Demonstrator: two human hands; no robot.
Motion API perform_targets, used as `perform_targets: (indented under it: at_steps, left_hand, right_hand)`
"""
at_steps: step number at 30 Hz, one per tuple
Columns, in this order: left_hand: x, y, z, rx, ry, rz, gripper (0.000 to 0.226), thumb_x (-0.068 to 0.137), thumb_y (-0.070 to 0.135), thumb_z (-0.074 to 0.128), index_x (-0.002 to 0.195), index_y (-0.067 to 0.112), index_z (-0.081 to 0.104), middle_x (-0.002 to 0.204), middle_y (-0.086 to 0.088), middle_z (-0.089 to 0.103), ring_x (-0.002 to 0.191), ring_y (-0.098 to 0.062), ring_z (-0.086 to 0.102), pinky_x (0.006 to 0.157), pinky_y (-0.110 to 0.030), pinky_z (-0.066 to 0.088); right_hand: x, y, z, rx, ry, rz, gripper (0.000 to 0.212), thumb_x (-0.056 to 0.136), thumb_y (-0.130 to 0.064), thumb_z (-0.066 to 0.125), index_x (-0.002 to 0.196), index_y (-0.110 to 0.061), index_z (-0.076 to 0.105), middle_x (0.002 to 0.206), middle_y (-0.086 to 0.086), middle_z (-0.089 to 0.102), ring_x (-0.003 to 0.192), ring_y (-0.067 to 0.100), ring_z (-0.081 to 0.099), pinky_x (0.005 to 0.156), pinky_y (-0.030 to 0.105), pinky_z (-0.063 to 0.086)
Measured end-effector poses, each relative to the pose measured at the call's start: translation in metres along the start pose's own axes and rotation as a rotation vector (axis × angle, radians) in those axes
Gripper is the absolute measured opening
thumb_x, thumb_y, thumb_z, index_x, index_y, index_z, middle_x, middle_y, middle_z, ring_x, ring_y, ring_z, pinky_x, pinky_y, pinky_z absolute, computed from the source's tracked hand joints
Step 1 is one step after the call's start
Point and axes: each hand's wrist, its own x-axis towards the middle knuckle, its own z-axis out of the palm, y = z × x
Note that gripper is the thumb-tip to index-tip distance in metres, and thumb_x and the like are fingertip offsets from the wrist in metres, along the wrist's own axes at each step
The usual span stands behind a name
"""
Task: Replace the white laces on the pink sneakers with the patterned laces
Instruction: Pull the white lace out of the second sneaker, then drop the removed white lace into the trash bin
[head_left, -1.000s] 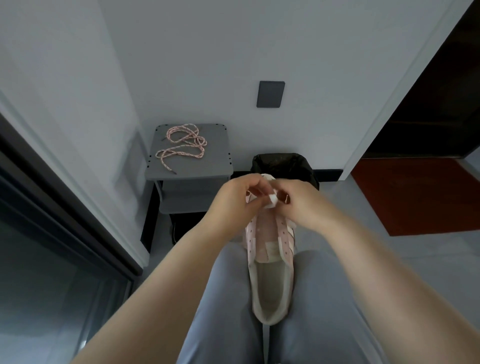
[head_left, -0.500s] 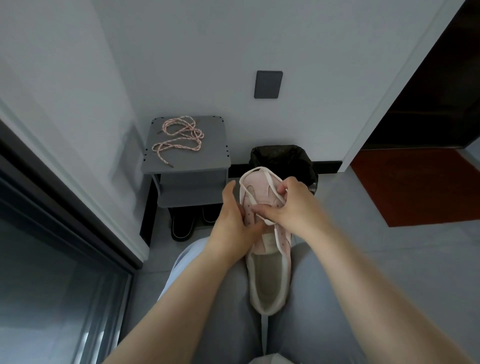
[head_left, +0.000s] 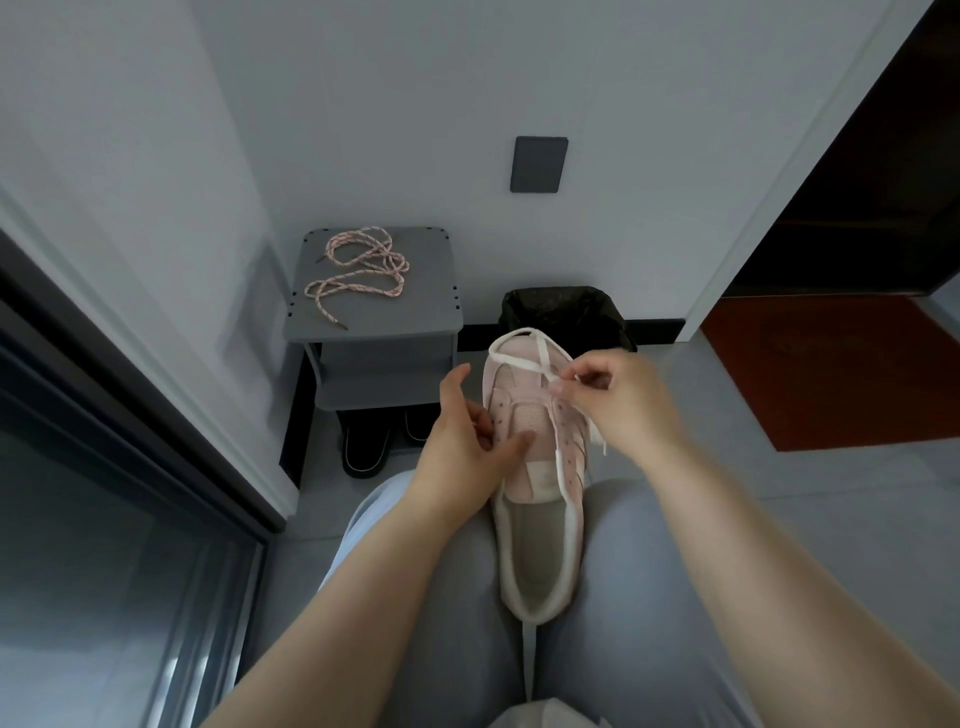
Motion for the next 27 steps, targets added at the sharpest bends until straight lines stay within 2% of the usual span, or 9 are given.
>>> perform_targets:
  at_steps: [3, 5, 6, 8, 10, 13, 17, 21, 27]
  left_hand:
    - [-0.001, -0.001, -0.002, -0.041, -0.004, -0.004, 0.078, 0.077, 0.023, 0.071, 0.139, 0.020, 0.024, 0.081, 0.005, 0.049, 0.067, -0.004, 0.048, 0.061, -0.006, 0.040]
    - [-0.001, -0.001, -0.003, -0.042, -0.002, 0.000, 0.072, 0.080, 0.022, 0.069, 0.138, 0.019, 0.027, 0.078, 0.005, 0.049, 0.066, -0.004, 0.048, 0.061, -0.005, 0.040]
    - [-0.002, 0.000, -0.003, -0.019, 0.005, 0.008, 0.068, 0.081, 0.023, 0.067, 0.137, 0.019, 0.029, 0.075, 0.005, 0.048, 0.064, -0.004, 0.048, 0.059, -0.006, 0.040]
    - [-0.004, -0.001, -0.001, 0.063, 0.018, 0.036, 0.060, 0.085, 0.025, 0.062, 0.136, 0.020, 0.031, 0.068, 0.006, 0.047, 0.060, -0.004, 0.047, 0.055, -0.008, 0.038]
    - [-0.007, -0.002, -0.001, 0.131, 0.015, 0.064, 0.055, 0.088, 0.027, 0.057, 0.137, 0.021, 0.033, 0.063, 0.008, 0.047, 0.058, -0.004, 0.048, 0.054, -0.010, 0.038]
    - [-0.007, -0.004, -0.001, 0.205, -0.008, 0.090, 0.051, 0.094, 0.028, 0.045, 0.142, 0.023, 0.030, 0.072, 0.005, 0.058, 0.068, -0.006, 0.054, 0.061, -0.015, 0.041]
    - [-0.003, -0.006, 0.000, 0.235, 0.009, 0.095, 0.044, 0.099, 0.024, 0.034, 0.142, 0.022, 0.031, 0.114, -0.001, 0.064, 0.102, -0.014, 0.058, 0.078, -0.016, 0.040]
    - [0.017, -0.008, 0.008, 0.244, -0.055, 0.024, 0.042, 0.100, 0.026, 0.029, 0.141, 0.021, 0.033, 0.129, -0.001, 0.056, 0.116, -0.015, 0.051, 0.086, -0.012, 0.032]
    - [0.055, -0.035, 0.038, 0.297, -0.249, -0.133, 0.042, 0.100, 0.023, 0.028, 0.141, 0.017, 0.033, 0.133, -0.009, 0.051, 0.116, -0.022, 0.050, 0.095, -0.027, 0.037]
  right_hand:
    - [0.010, 0.001, -0.003, 0.099, 0.034, -0.044, 0.010, 0.080, -0.018, 0.070, 0.075, -0.022, 0.062, 0.114, -0.011, 0.052, 0.108, 0.007, 0.051, 0.095, 0.024, 0.037]
    - [0.019, 0.001, 0.000, 0.098, -0.066, -0.031, 0.013, 0.085, -0.019, 0.064, 0.075, -0.024, 0.058, 0.130, -0.008, 0.050, 0.121, 0.009, 0.045, 0.105, 0.030, 0.033]
    - [0.023, 0.001, 0.002, 0.078, -0.103, -0.012, 0.016, 0.086, -0.019, 0.063, 0.074, -0.027, 0.056, 0.128, -0.005, 0.055, 0.119, 0.012, 0.050, 0.103, 0.033, 0.038]
    - [0.029, 0.002, 0.006, 0.037, -0.065, -0.009, 0.021, 0.085, -0.019, 0.063, 0.071, -0.030, 0.054, 0.104, -0.001, 0.067, 0.095, 0.016, 0.063, 0.085, 0.036, 0.050]
    - [0.034, 0.000, 0.003, 0.065, 0.057, -0.013, 0.022, 0.083, -0.016, 0.067, 0.068, -0.028, 0.056, 0.078, -0.004, 0.067, 0.070, 0.010, 0.061, 0.068, 0.029, 0.048]
    - [0.040, -0.007, -0.013, 0.316, 0.195, 0.025, 0.020, 0.079, -0.007, 0.070, 0.068, -0.022, 0.061, 0.063, -0.010, 0.067, 0.056, -0.002, 0.058, 0.058, 0.016, 0.045]
    - [0.049, -0.016, -0.042, 0.521, 0.294, 0.026, 0.024, 0.077, 0.003, 0.067, 0.070, -0.019, 0.062, 0.060, -0.014, 0.069, 0.063, 0.004, 0.064, 0.066, 0.019, 0.051]
    - [0.061, -0.024, -0.067, 0.617, 0.296, -0.004, 0.026, 0.080, 0.005, 0.062, 0.083, -0.020, 0.061, 0.069, -0.009, 0.071, 0.070, 0.008, 0.067, 0.061, 0.020, 0.051]
    - [0.091, -0.040, -0.098, 0.651, 0.367, -0.144, 0.026, 0.083, 0.006, 0.057, 0.093, -0.016, 0.066, 0.081, -0.008, 0.070, 0.081, 0.010, 0.066, 0.076, 0.023, 0.053]
